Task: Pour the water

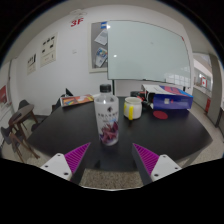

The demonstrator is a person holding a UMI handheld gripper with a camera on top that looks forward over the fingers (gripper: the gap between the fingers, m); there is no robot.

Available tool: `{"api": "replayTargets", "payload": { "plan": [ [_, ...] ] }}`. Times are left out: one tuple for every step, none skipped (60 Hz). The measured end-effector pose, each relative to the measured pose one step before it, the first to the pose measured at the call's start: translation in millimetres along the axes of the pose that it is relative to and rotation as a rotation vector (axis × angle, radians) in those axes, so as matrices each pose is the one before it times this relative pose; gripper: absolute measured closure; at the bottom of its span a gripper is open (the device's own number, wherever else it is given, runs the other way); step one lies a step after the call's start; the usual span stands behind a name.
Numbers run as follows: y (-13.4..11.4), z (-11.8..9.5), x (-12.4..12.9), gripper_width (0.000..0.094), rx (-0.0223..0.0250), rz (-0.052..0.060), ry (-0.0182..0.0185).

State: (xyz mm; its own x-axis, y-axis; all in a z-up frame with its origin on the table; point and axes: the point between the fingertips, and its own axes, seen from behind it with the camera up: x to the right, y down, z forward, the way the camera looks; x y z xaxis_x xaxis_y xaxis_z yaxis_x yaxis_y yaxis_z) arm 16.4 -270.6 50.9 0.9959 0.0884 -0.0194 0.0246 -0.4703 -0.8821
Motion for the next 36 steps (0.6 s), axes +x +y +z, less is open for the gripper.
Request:
{"api": "replayTargets", "payload": {
  "plan": [
    [-4.16, 8.01, -2.39, 0.0097, 0.00611, 0.0048, 0.00488],
    [-4.28, 8.05, -2.15, 0.0096, 0.00518, 0.0045, 0.00536],
    [-4.27, 7.92, -2.11, 0.0097, 0.00541, 0.0048, 0.00404],
    [-4.35, 8.08, -1.77, 0.0095, 0.00728, 0.0041, 0.00259],
    [-4.82, 7.66, -2.2, 0.0095, 0.0089, 0.0032, 0.00123],
    [-4.76, 7.04, -1.36, 0.0097, 0.00954, 0.0019, 0.00277],
    [-4.32, 7.33, -0.56, 0.0095, 0.00861, 0.0002, 0.00573],
    [-3.86, 7.0, 0.91, 0.0095, 0.00815, -0.0022, 0.00833],
    [-3.35, 7.48, 1.29, 0.0096, 0.00753, -0.0039, 0.00937],
    [-3.37, 5.84, 1.39, 0.0096, 0.00703, -0.0048, 0.00935],
    [-3.43, 6.16, 1.04, 0.0098, 0.00761, -0.005, 0.00901],
    [-2.94, 5.82, 0.57, 0.0102, 0.00779, -0.0037, 0.008],
    [-2.71, 5.08, -0.13, 0.0107, 0.00723, -0.0021, 0.00553],
    [-1.9, 4.55, -0.85, 0.0113, 0.00544, -0.0007, 0.00239],
    [-1.45, 4.07, -0.27, 0.0123, 0.00449, 0.0003, 0.00212],
    [-1.05, 3.64, 0.15, 0.013, 0.00425, 0.0005, 0.00339],
    [-0.72, 2.96, 0.23, 0.0142, 0.00372, 0.0001, 0.003],
    [-0.41, 2.45, -0.76, 0.0162, 0.00356, 0.001, -0.00031],
    [0.26, 4.44, 0.08, 0.0178, 0.00382, 0.0006, -0.00136],
    [-1.47, 0.28, -2.0, 0.021, 0.00175, 0.0013, 0.00032],
    [-0.26, 0.78, -0.59, 0.0234, 0.00269, 0.0006, 0.00077],
    [-0.07, 0.85, -0.37, 0.0256, 0.00207, -0.0006, 0.00221],
    [0.02, 0.61, 0.01, 0.0281, 0.00204, -0.0014, 0.00284],
    [-0.18, 0.26, -0.29, 0.031, 0.00292, -0.0022, 0.00187],
    [-0.65, 0.69, -1.19, 0.0337, 0.00543, -0.0021, -0.0001],
    [-0.61, 0.26, -0.11, 0.0364, 0.005, -0.0028, 0.00356],
    [-0.28, 0.19, 0.3, 0.0366, 0.0039, -0.0012, 0.00444],
    [-0.03, 0.93, -0.21, 0.0375, 0.00316, 0.0, 0.00231],
    [-0.06, 2.35, 1.04, 0.0384, 0.00393, 0.0004, 0.00098],
    [0.2, 1.0, -0.84, 0.0398, 0.00221, 0.0019, -0.00067],
    [-0.02, 0.06, -0.35, 0.041, 0.00158, 0.0026, -0.00127],
    [-0.3, 0.03, -0.17, 0.0424, 0.00236, 0.0028, -0.00076],
    [-0.13, 0.09, 0.07, 0.0445, 0.00145, 0.0016, 0.00027],
    [-0.24, -0.08, 0.34, 0.0459, 0.00131, -0.0004, 0.00183],
    [-0.05, 0.1, 0.21, 0.0469, 0.00086, -0.0015, 0.00222],
    [-0.18, -0.21, 0.46, 0.049, 0.00088, -0.002, 0.00276]
  ]
}}
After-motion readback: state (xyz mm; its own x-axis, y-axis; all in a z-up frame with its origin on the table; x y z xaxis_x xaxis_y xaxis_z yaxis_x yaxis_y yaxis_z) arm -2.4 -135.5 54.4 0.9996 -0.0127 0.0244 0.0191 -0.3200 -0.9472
